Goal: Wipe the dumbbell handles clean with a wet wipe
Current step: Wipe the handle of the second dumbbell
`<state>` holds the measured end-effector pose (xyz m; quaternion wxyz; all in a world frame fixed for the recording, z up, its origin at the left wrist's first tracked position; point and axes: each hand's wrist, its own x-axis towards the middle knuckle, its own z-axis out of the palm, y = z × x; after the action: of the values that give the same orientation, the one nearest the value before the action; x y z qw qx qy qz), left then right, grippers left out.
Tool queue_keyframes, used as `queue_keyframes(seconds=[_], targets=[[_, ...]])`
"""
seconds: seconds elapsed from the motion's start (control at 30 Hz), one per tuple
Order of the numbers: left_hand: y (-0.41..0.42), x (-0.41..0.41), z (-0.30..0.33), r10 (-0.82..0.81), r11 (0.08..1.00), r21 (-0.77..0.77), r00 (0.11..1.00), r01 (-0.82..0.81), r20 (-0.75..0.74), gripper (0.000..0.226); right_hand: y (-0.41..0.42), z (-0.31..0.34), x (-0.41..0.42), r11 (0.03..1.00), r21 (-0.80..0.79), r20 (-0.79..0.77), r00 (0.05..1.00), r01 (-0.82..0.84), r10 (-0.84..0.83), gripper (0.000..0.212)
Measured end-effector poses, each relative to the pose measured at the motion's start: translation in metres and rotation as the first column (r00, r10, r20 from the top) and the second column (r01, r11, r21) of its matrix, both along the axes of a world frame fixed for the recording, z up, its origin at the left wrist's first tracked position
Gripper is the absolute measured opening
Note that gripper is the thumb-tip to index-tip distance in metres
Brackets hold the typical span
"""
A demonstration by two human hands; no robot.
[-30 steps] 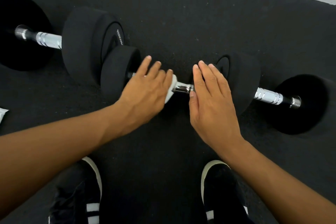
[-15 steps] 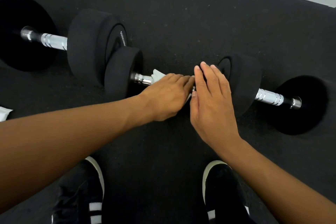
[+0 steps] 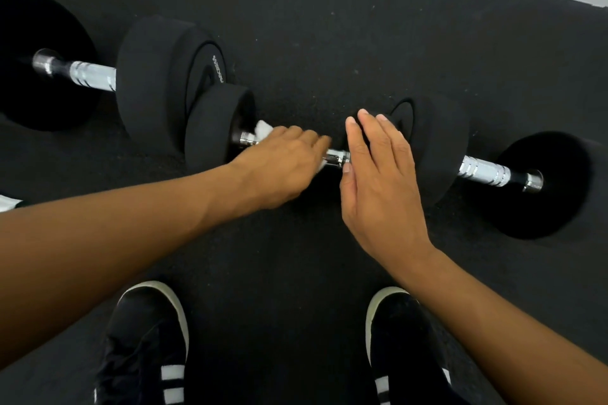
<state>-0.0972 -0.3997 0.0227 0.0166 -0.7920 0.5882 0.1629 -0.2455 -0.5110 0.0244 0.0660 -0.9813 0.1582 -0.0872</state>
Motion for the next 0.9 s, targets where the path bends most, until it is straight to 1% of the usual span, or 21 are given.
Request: queue_keyframes(seconds=[0.07, 0.1, 0.2, 0.3, 0.37, 0.5, 0.57, 0.6, 0.67, 0.77, 0.83, 0.9], targets=[[-0.007, -0.006, -0.002, -0.086, 0.995, -0.047, 0.996, 0.085, -0.038, 0.058, 0.001, 0.000, 0.001, 1.000, 0.003, 0.008, 1.000, 0.006, -0.006, 0.055], [-0.008, -0.007, -0.003, -0.104, 0.993, -0.059, 0.994, 0.101, -0.043, 0.059, 0.000, 0.000, 0.001, 1.000, -0.001, 0.010, 1.000, 0.007, -0.007, 0.055], [0.003, -0.002, 0.003, -0.078, 0.995, -0.057, 0.997, 0.077, -0.011, 0.065, 0.000, 0.000, 0.001, 1.000, -0.012, 0.008, 1.000, 0.004, -0.004, 0.055], [0.019, 0.004, 0.014, 0.054, 0.993, 0.096, 0.990, -0.066, 0.127, 0.059, -0.001, 0.000, 0.000, 1.000, -0.015, 0.003, 1.000, -0.011, 0.011, 0.055], [0.022, -0.002, 0.017, 0.078, 0.981, 0.157, 0.975, -0.113, 0.209, 0.055, -0.002, 0.000, -0.001, 1.000, -0.021, 0.003, 1.000, -0.011, 0.011, 0.056], [0.027, -0.006, 0.018, 0.095, 0.978, 0.138, 0.923, -0.156, 0.373, 0.045, -0.001, -0.002, -0.001, 1.000, -0.021, 0.013, 1.000, -0.007, 0.007, 0.056], [0.026, -0.008, 0.020, 0.122, 0.966, 0.159, 0.905, -0.201, 0.407, 0.034, -0.002, -0.003, -0.001, 1.000, -0.026, 0.021, 1.000, -0.011, 0.012, 0.055], [0.022, -0.009, 0.023, 0.138, 0.959, 0.178, 0.908, -0.223, 0.395, 0.029, -0.002, -0.003, -0.001, 1.000, -0.028, 0.024, 1.000, -0.011, 0.012, 0.055], [0.011, -0.008, 0.031, 0.179, 0.953, 0.182, 0.936, -0.241, 0.301, 0.025, -0.001, -0.003, -0.001, 0.999, -0.028, 0.023, 1.000, -0.014, 0.015, 0.055], [-0.006, -0.001, 0.031, 0.190, 0.976, 0.070, 0.965, -0.205, 0.183, 0.037, -0.002, -0.002, -0.001, 0.999, -0.028, 0.014, 1.000, -0.016, 0.017, 0.055], [-0.012, -0.005, 0.028, 0.117, 0.992, 0.038, 0.984, -0.123, 0.132, 0.038, -0.002, -0.002, 0.000, 1.000, -0.021, 0.014, 1.000, -0.017, 0.017, 0.056], [-0.012, -0.016, 0.024, 0.001, 1.000, -0.011, 0.995, 0.000, 0.102, 0.058, -0.002, -0.002, 0.001, 1.000, -0.011, 0.023, 1.000, -0.013, 0.013, 0.056]])
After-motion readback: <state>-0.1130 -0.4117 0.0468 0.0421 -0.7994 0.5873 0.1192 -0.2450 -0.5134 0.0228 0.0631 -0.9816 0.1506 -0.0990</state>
